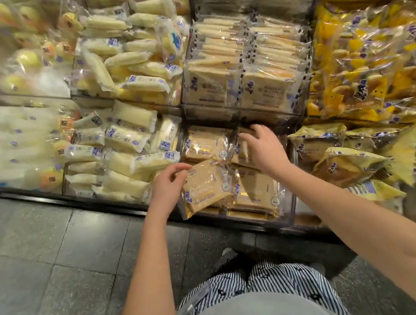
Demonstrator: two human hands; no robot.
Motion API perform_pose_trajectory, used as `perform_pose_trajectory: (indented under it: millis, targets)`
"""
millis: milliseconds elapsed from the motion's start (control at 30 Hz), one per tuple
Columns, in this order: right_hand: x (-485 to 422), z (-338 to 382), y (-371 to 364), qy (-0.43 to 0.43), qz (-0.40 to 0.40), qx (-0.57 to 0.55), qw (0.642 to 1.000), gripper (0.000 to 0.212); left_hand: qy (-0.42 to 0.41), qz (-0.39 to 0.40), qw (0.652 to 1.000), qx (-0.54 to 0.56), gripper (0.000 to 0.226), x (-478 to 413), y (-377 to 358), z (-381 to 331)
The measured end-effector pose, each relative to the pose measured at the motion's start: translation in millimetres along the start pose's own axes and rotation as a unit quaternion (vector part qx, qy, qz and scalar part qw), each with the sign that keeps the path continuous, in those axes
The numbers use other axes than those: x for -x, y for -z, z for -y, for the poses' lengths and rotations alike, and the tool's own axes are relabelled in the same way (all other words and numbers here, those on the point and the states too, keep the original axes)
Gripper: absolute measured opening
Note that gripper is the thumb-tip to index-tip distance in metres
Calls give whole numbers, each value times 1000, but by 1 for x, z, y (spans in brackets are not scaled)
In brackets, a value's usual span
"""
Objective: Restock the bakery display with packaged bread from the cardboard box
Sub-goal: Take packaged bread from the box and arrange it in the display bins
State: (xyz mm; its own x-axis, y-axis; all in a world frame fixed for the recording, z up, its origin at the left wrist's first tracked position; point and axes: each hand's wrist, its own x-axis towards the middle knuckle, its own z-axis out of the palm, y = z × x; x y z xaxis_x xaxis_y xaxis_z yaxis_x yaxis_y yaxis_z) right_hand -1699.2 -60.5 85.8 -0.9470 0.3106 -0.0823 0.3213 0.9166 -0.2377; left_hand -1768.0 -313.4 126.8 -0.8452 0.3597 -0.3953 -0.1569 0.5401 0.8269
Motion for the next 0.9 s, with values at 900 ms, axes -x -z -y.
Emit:
perform_pose_trajectory:
  millis: [900]
  targets:
    - [73, 21, 8, -208, -62, -340, 915, 37, -24, -71, 932, -356, 62, 8, -83, 12]
